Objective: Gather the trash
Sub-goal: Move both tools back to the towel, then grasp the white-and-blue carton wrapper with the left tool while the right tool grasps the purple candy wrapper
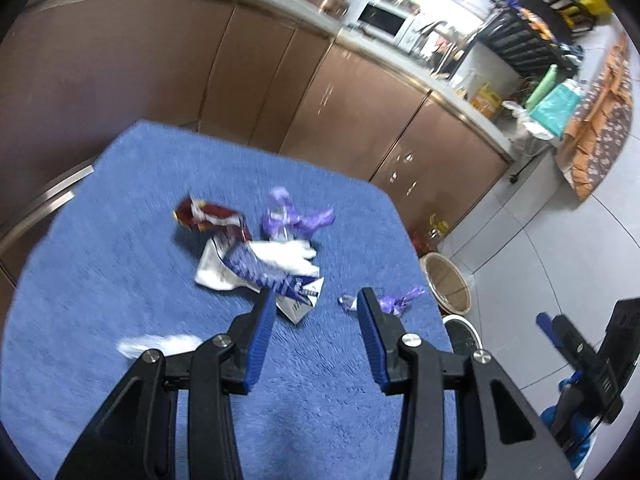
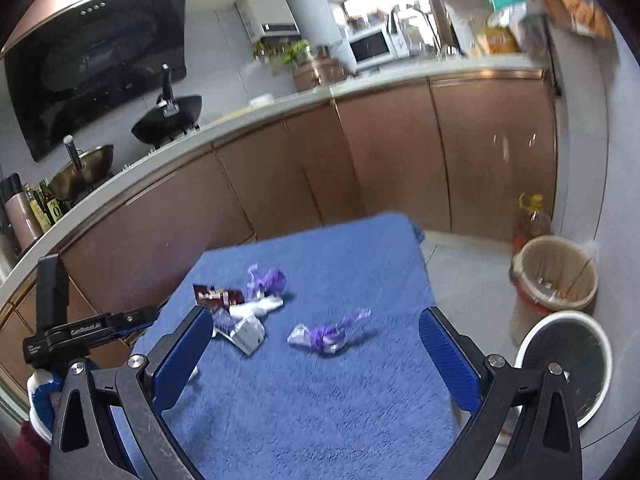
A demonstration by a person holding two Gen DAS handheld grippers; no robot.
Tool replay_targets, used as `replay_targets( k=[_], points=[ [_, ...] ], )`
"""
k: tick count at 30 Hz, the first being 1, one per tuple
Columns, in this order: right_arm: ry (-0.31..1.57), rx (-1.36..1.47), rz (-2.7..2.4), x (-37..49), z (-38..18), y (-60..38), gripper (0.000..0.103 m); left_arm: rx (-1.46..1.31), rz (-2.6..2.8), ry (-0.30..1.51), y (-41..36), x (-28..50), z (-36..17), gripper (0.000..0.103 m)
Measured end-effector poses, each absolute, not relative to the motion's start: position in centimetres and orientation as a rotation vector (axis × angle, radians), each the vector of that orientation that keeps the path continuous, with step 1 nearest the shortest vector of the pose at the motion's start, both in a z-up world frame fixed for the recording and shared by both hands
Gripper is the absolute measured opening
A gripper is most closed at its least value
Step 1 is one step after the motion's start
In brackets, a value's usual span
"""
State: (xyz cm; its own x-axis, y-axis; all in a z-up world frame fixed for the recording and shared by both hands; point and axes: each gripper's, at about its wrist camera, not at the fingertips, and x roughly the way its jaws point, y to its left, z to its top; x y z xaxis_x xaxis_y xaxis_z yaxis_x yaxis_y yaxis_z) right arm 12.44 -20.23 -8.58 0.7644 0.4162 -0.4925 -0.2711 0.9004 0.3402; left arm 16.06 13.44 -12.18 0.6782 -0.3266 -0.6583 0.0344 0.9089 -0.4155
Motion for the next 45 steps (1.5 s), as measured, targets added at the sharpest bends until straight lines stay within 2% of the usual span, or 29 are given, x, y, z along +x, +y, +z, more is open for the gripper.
replay_targets(
  k=[3,12,19,29,36,40,42,44,45],
  points=[
    [0.653,0.279,0.397,14.1,-11.0,-20.1,0.103,-0.446,-0.195,0.862,13.2,18.1,-14.3,0.045],
    [0.809,0.351,0.462,19.5,-17.1,-19.2,0.103,-0.677,-0.053,0.992,14.4,23.4,-20.1,0.045],
    [0.888,0.427,0.513,22.6,-20.1,-19.0,0.103,-0.804,0.024,1.016,15.7,25.3,-22.6,0.045],
    [0.935,0.532,0.561,25.8,-22.5,-18.7,0.083,-0.901,0.011,1.022,15.7,26.9,-24.5,0.043],
    [0.939,0.498,0.597,26.4,-22.5,-17.4,0.077,-0.966,-0.002,1.003,16.4,27.1,-25.0,0.043],
    [0.944,0.452,0.619,26.3,-22.5,-16.4,0.063,-0.975,-0.011,0.988,16.7,26.8,-25.0,0.042],
    [0.943,0.424,0.619,26.2,-22.6,-16.0,0.055,-0.969,-0.005,0.986,16.7,26.5,-25.1,0.036],
    [0.941,0.418,0.624,26.0,-22.7,-15.9,0.041,-0.983,-0.011,0.979,17.1,26.0,-25.4,0.035],
    [0.942,0.418,0.626,26.0,-22.8,-16.0,0.038,-0.995,-0.014,0.974,17.3,25.8,-25.5,0.035]
  ],
)
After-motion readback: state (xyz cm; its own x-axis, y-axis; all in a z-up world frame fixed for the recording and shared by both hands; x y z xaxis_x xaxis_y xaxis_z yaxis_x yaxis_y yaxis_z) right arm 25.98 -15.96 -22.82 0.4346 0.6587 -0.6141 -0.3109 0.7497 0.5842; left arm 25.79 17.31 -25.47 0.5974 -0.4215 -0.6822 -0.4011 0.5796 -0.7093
